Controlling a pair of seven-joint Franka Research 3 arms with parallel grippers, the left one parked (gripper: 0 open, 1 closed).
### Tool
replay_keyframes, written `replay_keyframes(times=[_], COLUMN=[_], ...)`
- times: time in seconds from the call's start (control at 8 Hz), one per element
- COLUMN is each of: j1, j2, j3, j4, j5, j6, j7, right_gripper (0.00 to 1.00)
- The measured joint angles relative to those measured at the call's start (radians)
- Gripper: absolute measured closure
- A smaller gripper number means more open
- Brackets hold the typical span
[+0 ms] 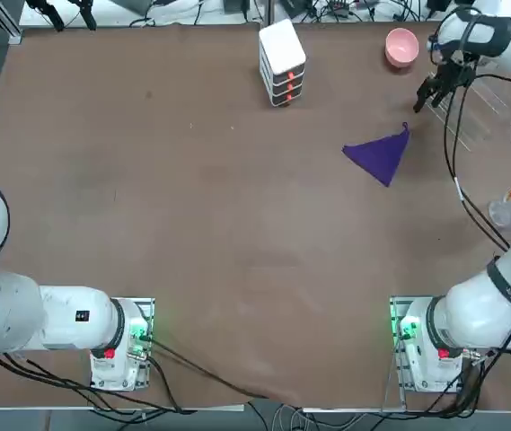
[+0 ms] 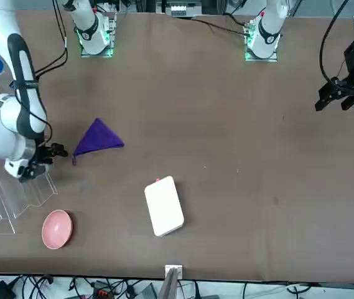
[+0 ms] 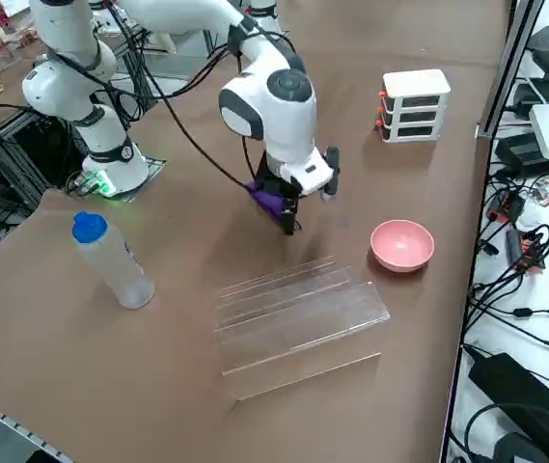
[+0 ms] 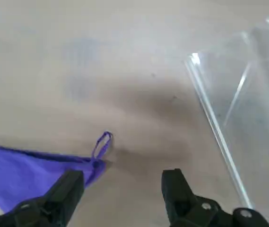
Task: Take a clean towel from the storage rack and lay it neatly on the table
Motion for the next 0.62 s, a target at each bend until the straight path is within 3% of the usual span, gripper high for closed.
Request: replay_keyframes(times=[0.38, 0.62], j1=[0.003, 0.007], j2=[-0.052, -0.053], j3=[0.002, 0.006], j4=[0.0, -0.019], j5=[0.0, 0.001], j6=[-0.138, -0.137], j7=[0.357, 0.554], right_gripper=[0.03, 0.04])
